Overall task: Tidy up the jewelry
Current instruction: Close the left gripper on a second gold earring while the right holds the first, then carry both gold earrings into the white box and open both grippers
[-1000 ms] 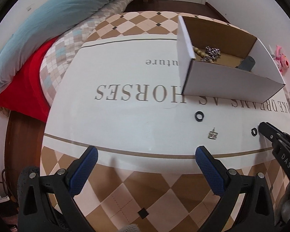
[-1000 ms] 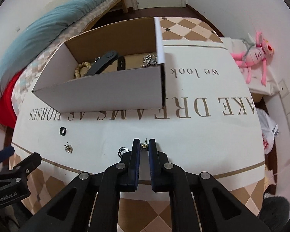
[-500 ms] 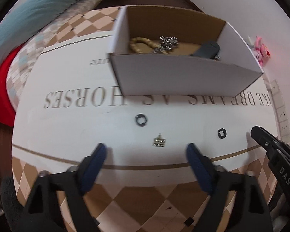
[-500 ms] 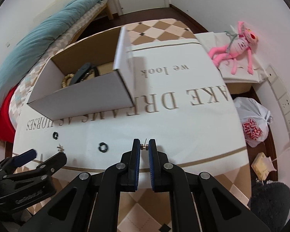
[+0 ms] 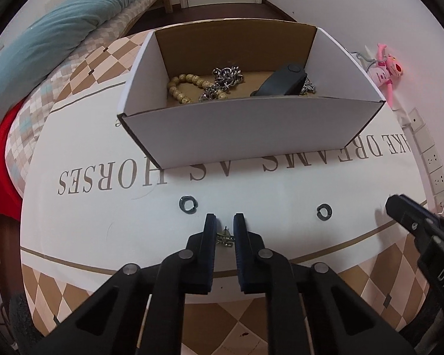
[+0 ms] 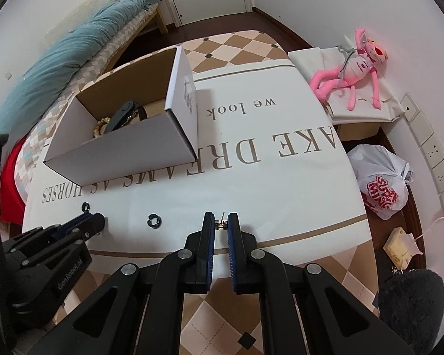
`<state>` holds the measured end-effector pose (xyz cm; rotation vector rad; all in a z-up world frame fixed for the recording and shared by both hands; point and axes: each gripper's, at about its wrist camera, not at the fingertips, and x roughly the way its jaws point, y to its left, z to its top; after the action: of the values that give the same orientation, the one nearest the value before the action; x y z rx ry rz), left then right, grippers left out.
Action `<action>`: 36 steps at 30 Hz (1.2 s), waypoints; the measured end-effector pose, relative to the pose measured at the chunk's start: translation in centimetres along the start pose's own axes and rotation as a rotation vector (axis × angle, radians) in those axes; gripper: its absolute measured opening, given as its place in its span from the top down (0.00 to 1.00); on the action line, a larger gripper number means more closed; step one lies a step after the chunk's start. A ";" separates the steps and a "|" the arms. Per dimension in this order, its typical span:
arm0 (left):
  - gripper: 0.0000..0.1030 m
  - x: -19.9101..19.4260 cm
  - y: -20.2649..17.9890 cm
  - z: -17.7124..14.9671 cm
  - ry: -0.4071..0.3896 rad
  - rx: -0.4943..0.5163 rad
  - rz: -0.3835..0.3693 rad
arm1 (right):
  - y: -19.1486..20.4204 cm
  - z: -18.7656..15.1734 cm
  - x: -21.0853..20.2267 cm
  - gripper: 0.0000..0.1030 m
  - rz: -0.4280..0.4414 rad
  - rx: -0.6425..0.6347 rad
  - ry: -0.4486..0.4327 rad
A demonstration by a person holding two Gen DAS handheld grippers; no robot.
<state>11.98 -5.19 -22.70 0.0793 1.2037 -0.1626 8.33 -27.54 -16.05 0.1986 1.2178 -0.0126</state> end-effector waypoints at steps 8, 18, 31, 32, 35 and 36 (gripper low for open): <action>0.91 -3.0 1.1 -0.3 -0.034 -0.041 -0.049 | 0.5 0.6 -1.5 0.91 0.030 0.008 -0.031; 0.91 -10.0 2.8 6.9 -0.131 -0.076 -0.207 | 2.3 6.0 -5.8 0.91 0.162 0.007 -0.107; 0.32 -8.2 5.3 14.6 -0.098 -0.122 -0.142 | 5.4 13.6 -0.3 0.62 0.133 -0.092 0.117; 0.31 -8.4 5.6 14.6 -0.109 -0.126 -0.132 | 5.3 13.6 -0.4 0.54 0.134 -0.093 0.118; 0.28 -8.6 6.5 14.2 -0.122 -0.132 -0.084 | 5.2 13.7 -1.1 0.54 0.119 -0.095 0.098; 0.17 -8.6 6.9 14.0 -0.120 -0.135 -0.072 | 5.1 13.8 -1.3 0.54 0.107 -0.097 0.088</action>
<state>23.05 0.21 -9.83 -0.0912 1.0952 -0.1464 21.29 -24.78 -9.58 0.1808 1.2908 0.1489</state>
